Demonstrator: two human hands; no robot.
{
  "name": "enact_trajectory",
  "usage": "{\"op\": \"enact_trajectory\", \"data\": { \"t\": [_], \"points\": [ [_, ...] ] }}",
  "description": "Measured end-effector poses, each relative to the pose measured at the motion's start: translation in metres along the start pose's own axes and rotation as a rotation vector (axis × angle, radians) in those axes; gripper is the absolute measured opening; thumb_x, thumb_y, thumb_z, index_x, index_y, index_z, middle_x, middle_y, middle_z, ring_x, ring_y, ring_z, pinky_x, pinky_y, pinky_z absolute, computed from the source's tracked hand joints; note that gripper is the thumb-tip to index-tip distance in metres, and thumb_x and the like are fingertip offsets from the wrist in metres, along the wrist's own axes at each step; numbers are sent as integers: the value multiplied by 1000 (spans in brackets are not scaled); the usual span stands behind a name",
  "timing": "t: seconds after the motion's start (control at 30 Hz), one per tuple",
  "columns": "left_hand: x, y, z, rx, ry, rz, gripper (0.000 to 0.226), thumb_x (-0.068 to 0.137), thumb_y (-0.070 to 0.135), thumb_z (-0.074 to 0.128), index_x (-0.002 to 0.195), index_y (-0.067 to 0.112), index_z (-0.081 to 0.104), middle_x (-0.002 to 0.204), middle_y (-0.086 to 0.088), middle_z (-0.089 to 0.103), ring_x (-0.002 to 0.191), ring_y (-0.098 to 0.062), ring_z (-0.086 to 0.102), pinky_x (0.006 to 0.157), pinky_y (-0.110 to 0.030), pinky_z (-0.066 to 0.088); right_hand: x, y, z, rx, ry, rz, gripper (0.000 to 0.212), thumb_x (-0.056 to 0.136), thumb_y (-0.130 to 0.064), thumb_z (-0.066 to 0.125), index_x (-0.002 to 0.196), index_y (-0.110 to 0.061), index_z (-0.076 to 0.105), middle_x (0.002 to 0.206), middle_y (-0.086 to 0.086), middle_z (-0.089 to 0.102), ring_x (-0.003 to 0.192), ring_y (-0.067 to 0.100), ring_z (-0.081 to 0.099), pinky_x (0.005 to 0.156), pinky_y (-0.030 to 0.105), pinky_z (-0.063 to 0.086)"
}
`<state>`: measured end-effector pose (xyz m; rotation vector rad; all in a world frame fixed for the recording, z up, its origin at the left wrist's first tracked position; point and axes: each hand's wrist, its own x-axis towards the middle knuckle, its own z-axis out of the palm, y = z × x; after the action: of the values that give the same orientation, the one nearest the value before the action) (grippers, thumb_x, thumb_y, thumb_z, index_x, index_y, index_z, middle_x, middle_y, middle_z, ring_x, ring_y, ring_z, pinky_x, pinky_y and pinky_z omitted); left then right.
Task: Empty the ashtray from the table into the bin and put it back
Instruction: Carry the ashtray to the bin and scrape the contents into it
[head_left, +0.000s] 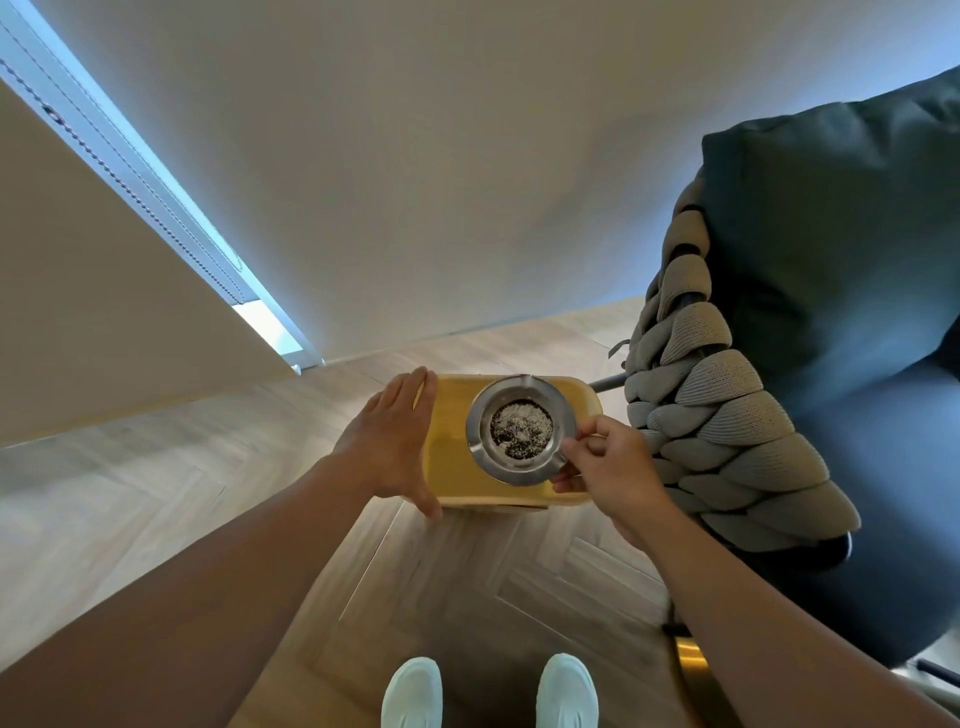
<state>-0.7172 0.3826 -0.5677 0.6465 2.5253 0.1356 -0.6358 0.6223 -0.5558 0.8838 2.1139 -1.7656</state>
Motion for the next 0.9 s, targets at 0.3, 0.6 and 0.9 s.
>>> {"op": "enact_trajectory", "data": {
  "t": [0.3,0.6,0.9],
  "points": [
    [-1,-2,1,-134,-35,26,163,40,62,89,151,6,-17,163,-10,-16,150,-27,-15,121,-48,20,8,-2,4,-633,185,-475,17,94,-17,57,79,-15,49,61,4,62,52,15,52,52,27,40],
    [1,-7,6,-134,-31,37,163,40,65,87,150,10,-19,163,-8,-16,151,-27,-15,119,-51,25,3,5,17,-976,120,-742,20,88,1,61,90,-12,47,56,0,39,46,23,35,37,28,29],
    [5,-10,11,-152,-22,27,167,34,66,88,151,12,-19,163,-4,-14,151,-23,-12,116,-51,32,-2,7,12,-1056,174,-846,42,70,9,78,101,-9,56,54,4,51,52,14,27,42,25,25]
  ]
}}
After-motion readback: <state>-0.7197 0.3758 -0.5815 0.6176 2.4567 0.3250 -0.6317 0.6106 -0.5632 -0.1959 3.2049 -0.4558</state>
